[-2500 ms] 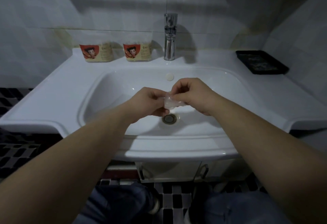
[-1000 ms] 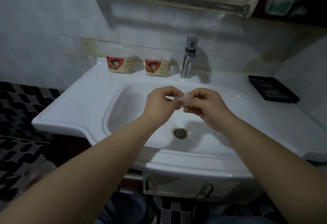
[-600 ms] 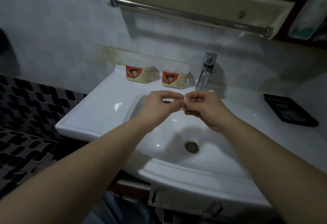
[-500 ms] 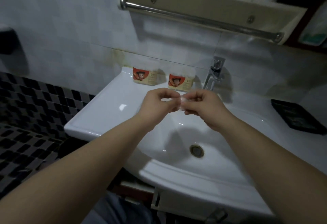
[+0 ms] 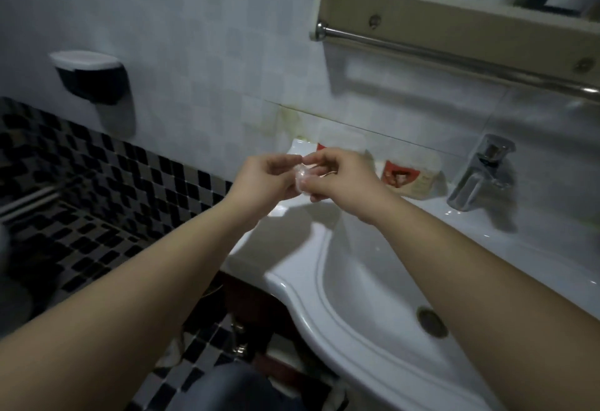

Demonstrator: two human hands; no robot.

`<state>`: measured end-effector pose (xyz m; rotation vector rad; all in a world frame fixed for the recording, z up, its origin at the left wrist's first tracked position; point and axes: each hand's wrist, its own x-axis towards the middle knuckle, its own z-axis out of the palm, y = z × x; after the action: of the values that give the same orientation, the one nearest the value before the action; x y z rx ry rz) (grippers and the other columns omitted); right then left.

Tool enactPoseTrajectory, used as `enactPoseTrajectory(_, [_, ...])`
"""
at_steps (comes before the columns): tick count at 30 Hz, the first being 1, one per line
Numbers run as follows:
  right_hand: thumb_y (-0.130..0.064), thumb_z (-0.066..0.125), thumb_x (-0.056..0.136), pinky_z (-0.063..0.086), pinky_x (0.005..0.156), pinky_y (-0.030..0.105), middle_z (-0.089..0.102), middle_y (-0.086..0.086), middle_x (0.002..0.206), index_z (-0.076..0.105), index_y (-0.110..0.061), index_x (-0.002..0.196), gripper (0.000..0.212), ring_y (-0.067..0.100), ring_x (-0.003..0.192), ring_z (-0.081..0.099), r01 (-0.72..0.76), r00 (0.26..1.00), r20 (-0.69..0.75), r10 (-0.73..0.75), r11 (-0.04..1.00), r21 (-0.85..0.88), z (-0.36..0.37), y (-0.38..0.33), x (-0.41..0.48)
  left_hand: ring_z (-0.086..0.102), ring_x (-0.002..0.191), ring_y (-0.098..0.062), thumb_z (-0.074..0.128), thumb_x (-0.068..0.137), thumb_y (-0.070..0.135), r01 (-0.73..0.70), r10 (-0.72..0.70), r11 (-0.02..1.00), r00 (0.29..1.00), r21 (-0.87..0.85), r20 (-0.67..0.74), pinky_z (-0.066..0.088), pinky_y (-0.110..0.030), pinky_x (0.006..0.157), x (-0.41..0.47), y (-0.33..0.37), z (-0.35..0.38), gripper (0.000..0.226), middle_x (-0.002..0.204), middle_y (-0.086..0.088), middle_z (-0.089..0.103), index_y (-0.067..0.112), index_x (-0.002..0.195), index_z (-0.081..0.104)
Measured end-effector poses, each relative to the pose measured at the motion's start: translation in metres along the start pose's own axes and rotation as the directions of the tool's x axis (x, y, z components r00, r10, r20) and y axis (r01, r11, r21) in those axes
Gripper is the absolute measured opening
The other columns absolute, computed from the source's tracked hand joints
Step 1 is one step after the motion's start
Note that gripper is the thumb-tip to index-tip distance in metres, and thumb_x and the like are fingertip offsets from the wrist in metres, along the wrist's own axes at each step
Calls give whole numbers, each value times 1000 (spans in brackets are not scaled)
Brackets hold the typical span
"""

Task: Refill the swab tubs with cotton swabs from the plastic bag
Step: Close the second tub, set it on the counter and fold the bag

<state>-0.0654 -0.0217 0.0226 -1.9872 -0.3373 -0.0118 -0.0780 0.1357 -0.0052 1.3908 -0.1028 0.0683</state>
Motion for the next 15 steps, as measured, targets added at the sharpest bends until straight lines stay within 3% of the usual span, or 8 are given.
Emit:
enactPoseTrajectory(3, [-17,79,87,59,66,27,74,-4,75,71,-22,87,9,10,60,70,36,999,15,-34,988,-148,35,-6,22,73,91,-24,62,97,-2,50,-51,998,997,-25,-57,61,-31,87,3,3,-33,47,111,-15,70,-3,142,49])
enactPoseTrajectory(6, [-24,78,87,53,58,25,72,-4,73,73,-24,86,5,12,63,69,47,999,29,-41,962,-270,64,-9,41,71,102,-28,50,103,-3,44,-43,999,998,32,-34,59,-38,92,2,2,-65,52,115,-9,72,7,152,39])
enactPoseTrajectory(10, [-25,73,92,40,51,9,69,-7,79,72,-25,89,3,4,69,63,40,999,40,-31,963,-267,102,-11,64,74,94,-15,41,102,-8,13,-9,996,999,93,-42,62,-29,82,6,-1,-102,53,114,0,72,13,151,43])
enactPoseTrajectory(13, [-29,72,93,50,67,23,72,-5,83,70,-27,86,7,9,79,67,88,996,36,-81,951,-297,126,-13,84,72,101,-13,48,101,0,-19,61,945,991,327,-119,60,-30,84,17,-5,-130,53,122,3,70,19,151,45])
enactPoseTrajectory(15, [-32,71,93,51,71,26,72,-4,86,69,-27,89,7,12,82,67,128,992,30,-125,935,-331,142,-15,104,66,108,-8,50,101,9,-25,136,821,979,570,-153,56,-23,82,26,-9,-155,53,137,3,63,26,152,44])
